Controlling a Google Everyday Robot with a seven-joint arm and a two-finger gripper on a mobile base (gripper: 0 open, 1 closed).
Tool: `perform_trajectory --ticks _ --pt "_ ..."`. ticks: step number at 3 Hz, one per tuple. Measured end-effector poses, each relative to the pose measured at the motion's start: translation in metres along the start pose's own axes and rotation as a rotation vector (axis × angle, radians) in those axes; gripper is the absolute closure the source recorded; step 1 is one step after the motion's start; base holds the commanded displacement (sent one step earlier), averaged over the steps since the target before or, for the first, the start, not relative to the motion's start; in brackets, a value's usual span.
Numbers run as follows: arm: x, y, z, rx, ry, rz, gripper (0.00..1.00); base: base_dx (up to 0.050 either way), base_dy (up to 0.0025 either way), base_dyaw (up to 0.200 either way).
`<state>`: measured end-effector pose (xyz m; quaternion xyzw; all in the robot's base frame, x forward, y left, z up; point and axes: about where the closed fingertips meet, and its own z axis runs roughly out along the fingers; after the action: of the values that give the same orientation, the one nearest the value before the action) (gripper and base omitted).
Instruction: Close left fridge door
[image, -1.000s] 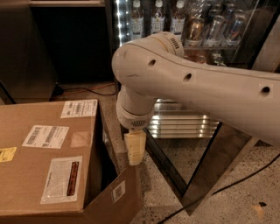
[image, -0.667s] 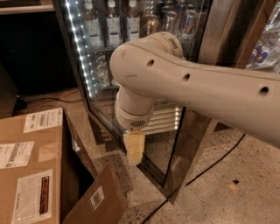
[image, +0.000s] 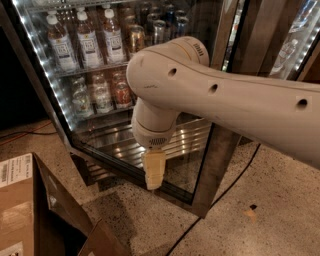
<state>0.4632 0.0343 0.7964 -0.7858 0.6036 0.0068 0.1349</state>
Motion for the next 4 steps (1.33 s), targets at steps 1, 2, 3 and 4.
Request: perform_trajectory --ticks 1,2,3,4 --pt "0.0 0.0 -0.0001 0.0 0.0 0.0 0.0 0.05 0.0 0.0" --pt "0.0 0.0 -0.0001 0.0 0.0 0.0 0.0 0.048 -0.00001 0.0" --pt "0.0 0.0 -0.0001 0.0 0.0 0.0 0.0 0.048 0.0 0.0" --pt "0.0 -0.0001 -0.0001 0.0 0.0 0.0 0.0 0.0 0.0 0.0"
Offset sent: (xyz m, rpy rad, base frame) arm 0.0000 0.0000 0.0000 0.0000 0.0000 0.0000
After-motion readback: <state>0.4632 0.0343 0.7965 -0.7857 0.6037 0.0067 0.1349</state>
